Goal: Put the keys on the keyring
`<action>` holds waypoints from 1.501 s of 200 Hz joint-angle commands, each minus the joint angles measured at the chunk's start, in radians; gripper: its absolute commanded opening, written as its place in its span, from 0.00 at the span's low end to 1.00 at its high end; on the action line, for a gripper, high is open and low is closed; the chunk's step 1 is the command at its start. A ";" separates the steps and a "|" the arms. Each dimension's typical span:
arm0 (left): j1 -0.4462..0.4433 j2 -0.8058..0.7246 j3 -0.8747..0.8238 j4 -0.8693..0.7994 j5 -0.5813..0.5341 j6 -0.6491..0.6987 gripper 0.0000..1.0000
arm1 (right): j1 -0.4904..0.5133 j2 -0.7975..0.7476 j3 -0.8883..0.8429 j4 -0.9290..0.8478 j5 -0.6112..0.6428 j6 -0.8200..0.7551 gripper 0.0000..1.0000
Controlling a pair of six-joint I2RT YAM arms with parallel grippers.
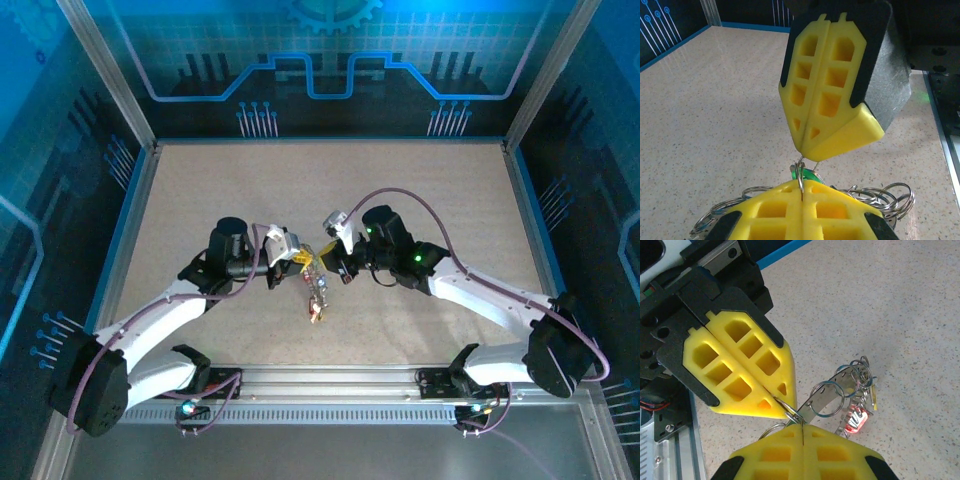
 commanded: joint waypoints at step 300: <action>-0.001 -0.010 0.018 -0.010 0.016 0.047 0.00 | 0.009 -0.008 -0.008 0.143 -0.083 0.085 0.00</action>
